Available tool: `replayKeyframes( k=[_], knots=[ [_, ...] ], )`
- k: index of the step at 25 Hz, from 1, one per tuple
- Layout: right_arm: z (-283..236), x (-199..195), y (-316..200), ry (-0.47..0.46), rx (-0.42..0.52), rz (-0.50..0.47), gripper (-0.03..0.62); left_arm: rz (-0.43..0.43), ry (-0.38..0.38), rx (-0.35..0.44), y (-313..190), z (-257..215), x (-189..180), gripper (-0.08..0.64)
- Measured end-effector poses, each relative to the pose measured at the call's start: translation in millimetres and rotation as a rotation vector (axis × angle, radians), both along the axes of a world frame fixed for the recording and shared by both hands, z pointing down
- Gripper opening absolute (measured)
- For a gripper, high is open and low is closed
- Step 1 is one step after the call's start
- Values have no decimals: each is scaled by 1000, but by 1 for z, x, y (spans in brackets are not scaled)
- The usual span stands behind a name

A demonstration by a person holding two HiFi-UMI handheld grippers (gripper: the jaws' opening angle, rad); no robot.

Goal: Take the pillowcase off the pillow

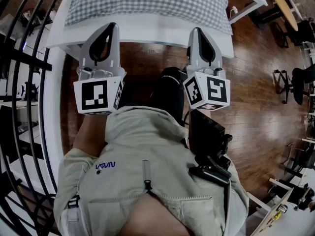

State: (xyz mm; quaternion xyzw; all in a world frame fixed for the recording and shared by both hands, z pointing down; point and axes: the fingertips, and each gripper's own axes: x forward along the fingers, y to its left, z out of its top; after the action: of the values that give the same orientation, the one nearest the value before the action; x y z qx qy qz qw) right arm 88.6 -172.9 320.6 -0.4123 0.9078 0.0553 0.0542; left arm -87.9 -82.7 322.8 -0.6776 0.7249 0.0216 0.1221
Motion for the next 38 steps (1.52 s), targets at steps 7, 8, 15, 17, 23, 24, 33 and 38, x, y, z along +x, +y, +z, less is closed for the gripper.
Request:
replayKeyframes(
  k=[7,8,15,17,23,24,33,38],
  knots=[
    [-7,-13,-25,14,0,-30,3,-21,7,-26,-28,-3,-12,3],
    [-8,-17,-28,17,1,-38,2,-30,6,-29,-32,-2,-16,3],
    [-10,-57,-36,48,-2,-111,2,-71,-10,-87,-47,1,-50,3],
    [-8,-72,-34,52,-5,-137,3,-97,-11,-106,-43,5,-65,3],
    [2,-144,-29,94,-18,-248,3,-178,-4,-155,-25,16,-122,3],
    [5,-160,-30,111,-23,-272,2,-189,-2,-163,-24,18,-132,3],
    [40,-280,-53,257,-129,-349,3,-138,-39,-261,-68,30,-183,3],
    [70,-329,-30,363,-104,-377,122,-139,45,-282,-46,60,-202,3]
  ],
)
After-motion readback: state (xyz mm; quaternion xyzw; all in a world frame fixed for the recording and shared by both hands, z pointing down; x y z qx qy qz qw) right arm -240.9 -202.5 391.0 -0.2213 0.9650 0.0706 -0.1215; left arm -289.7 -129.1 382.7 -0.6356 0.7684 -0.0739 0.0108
